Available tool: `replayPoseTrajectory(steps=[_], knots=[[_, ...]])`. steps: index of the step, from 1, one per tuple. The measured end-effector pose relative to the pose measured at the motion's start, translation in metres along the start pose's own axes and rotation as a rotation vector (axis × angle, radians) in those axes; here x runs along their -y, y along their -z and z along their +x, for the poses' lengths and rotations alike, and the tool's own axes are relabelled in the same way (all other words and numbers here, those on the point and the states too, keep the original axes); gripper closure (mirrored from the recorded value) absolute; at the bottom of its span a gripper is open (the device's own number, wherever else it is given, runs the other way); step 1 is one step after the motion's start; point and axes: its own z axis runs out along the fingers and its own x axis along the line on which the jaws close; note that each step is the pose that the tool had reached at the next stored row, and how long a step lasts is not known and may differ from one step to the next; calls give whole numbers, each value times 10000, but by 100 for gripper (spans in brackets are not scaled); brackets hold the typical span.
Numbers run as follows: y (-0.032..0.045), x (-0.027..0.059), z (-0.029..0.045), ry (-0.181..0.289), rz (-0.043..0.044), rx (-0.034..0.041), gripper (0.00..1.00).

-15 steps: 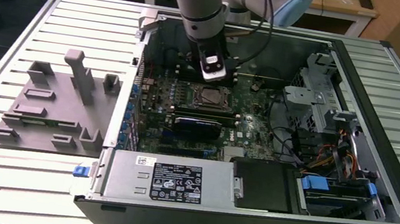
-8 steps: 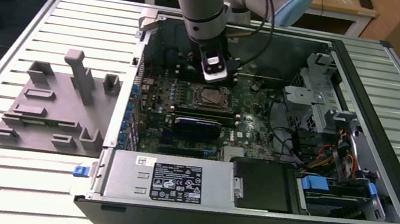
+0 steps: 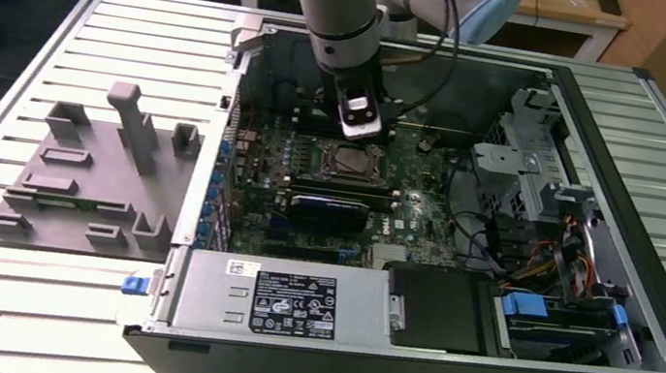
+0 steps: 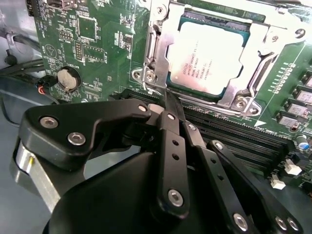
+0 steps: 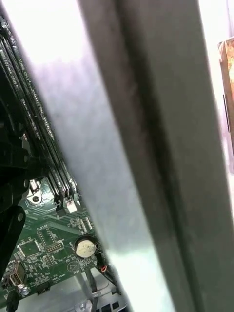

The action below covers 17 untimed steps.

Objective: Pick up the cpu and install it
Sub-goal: 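Install the first cpu locking lever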

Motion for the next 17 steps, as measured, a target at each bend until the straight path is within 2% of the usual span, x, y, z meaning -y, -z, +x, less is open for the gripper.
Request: replayPoseTrajectory(steps=[6,13,17], knots=[[1,24,-21,-64,-125,-91,89],[-4,26,-47,-122,-185,-135,89],[4,24,-49,-136,-185,-146,89]])
